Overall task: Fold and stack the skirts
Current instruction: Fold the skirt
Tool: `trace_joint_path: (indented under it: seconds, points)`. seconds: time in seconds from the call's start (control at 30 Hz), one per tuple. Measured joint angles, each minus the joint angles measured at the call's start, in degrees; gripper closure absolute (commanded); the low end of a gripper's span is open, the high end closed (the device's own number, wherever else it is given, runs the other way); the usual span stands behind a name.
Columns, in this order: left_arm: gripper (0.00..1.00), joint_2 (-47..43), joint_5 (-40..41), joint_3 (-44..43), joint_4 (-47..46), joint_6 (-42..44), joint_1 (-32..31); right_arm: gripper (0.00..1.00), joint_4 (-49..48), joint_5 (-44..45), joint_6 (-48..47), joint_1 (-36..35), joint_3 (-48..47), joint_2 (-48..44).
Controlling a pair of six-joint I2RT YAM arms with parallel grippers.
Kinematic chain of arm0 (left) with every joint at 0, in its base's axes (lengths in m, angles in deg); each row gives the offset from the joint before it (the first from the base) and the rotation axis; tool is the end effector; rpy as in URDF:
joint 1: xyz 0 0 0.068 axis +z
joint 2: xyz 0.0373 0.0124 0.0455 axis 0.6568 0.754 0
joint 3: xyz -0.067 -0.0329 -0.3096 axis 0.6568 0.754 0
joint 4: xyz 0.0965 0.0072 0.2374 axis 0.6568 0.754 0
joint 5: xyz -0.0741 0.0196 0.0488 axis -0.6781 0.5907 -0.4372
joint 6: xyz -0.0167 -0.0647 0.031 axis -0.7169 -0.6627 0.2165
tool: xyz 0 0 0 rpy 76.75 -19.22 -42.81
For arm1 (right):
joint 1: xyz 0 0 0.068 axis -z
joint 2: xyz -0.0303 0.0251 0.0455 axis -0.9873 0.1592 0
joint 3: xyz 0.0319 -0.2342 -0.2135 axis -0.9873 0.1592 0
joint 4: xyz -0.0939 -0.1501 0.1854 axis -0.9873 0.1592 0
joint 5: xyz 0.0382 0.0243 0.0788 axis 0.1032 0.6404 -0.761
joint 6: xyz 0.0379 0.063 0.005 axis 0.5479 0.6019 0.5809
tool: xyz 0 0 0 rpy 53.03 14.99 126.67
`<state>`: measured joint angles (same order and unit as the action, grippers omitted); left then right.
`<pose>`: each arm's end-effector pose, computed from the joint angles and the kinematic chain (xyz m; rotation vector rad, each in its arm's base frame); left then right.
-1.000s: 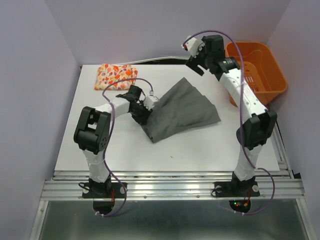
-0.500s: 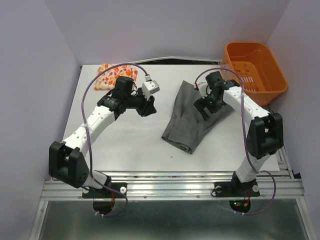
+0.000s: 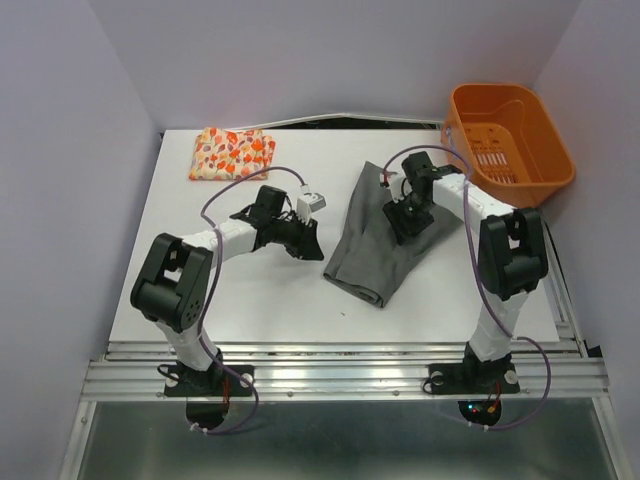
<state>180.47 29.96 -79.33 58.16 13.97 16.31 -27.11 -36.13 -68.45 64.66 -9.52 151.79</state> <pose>0.3047 -0.1894 0.2302 1.0083 2.0397 -1.0895 0.3777 0.1205 0.2318 -0.8668 2.7292 0.2377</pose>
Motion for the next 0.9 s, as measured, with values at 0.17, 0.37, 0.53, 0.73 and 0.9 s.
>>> trace_joint_path:
  seconds: [0.17,0.37,0.53,0.73,0.9]
  points:
    - [0.88,6.36,-3.48,-0.52,-5.66,-6.75,0.00,0.44,-2.99,-0.66,-0.92,-1.01,-0.07,4.70]
    - [1.00,12.92,-5.86,-1.36,-6.62,-13.33,-0.48,0.43,-4.90,2.40,-3.85,-5.60,-5.64,9.62]
    - [1.00,12.04,-7.37,0.59,-10.58,-16.76,-6.03,0.36,-9.03,3.69,-8.33,-9.20,-12.85,14.51]
    - [0.81,4.74,-10.49,7.02,-18.10,-21.38,-17.31,0.25,-11.69,3.63,-12.63,-10.12,-14.38,13.35]
    - [0.68,-8.70,-10.19,12.74,-20.37,-20.83,-17.27,0.28,-12.31,3.23,-13.38,-7.54,-11.63,3.37]
